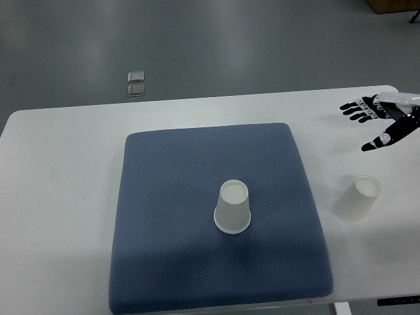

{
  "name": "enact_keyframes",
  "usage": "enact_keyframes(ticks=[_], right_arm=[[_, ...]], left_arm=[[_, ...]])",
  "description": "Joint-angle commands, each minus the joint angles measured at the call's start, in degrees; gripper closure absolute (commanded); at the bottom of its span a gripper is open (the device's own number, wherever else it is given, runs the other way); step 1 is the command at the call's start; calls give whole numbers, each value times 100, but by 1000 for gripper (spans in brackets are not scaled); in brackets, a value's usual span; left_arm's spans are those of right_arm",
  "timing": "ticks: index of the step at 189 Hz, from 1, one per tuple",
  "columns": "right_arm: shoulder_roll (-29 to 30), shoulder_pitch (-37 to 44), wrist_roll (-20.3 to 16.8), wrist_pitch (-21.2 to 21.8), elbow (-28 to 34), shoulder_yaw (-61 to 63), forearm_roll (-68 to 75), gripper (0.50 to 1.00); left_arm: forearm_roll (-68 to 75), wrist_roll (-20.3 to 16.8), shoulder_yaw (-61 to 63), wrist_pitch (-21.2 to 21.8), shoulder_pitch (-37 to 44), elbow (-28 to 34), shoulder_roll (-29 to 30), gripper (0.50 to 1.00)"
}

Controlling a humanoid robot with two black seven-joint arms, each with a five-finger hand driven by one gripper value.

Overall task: Stack paper cups
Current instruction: 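Lower the open right hand down beside the loose white paper cup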

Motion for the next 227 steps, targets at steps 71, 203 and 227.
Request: enact_keyframes(ticks=[71,203,227], right_arm=[[-615,-69,459,-143,976,-1099,-330,576],[-404,-271,766,-2446,959,-2233,-998,579],[-404,-262,766,-2446,932,-2233,-998,583]], left_arm=[[0,0,0,0,0,0,0,500],[0,0,0,0,0,0,0,500],[0,0,0,0,0,0,0,500]])
